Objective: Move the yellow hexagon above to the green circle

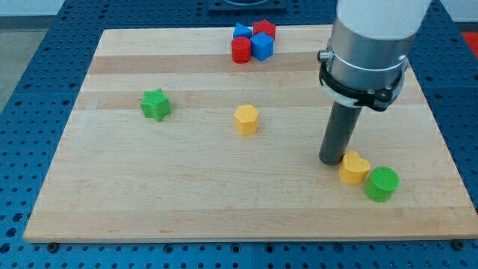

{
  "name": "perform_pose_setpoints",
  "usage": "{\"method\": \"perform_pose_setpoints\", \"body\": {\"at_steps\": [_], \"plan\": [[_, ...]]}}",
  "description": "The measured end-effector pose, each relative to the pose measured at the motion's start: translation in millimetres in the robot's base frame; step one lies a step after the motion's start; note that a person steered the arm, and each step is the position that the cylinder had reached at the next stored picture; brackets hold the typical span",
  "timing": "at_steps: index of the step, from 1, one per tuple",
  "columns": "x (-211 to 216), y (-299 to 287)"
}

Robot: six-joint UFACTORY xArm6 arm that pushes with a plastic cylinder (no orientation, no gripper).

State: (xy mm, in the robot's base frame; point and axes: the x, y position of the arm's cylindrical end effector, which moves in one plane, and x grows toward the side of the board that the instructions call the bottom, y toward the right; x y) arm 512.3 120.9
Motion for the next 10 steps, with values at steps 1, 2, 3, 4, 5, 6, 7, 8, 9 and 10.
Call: {"method": "perform_pose_setpoints", "body": {"at_steps": [1,2,3,4,5,6,7,8,9,10], "plan": [[1.6,8.7],[1.8,12.5],[-24.4,10.4],[-67.6,-1.9],[-98.7,-25.4],[-114.2,-73.2],[-121.1,-116.0],[-117.5,-144.5],[-99.5,-159.4],[-94.1,-160.8]]}}
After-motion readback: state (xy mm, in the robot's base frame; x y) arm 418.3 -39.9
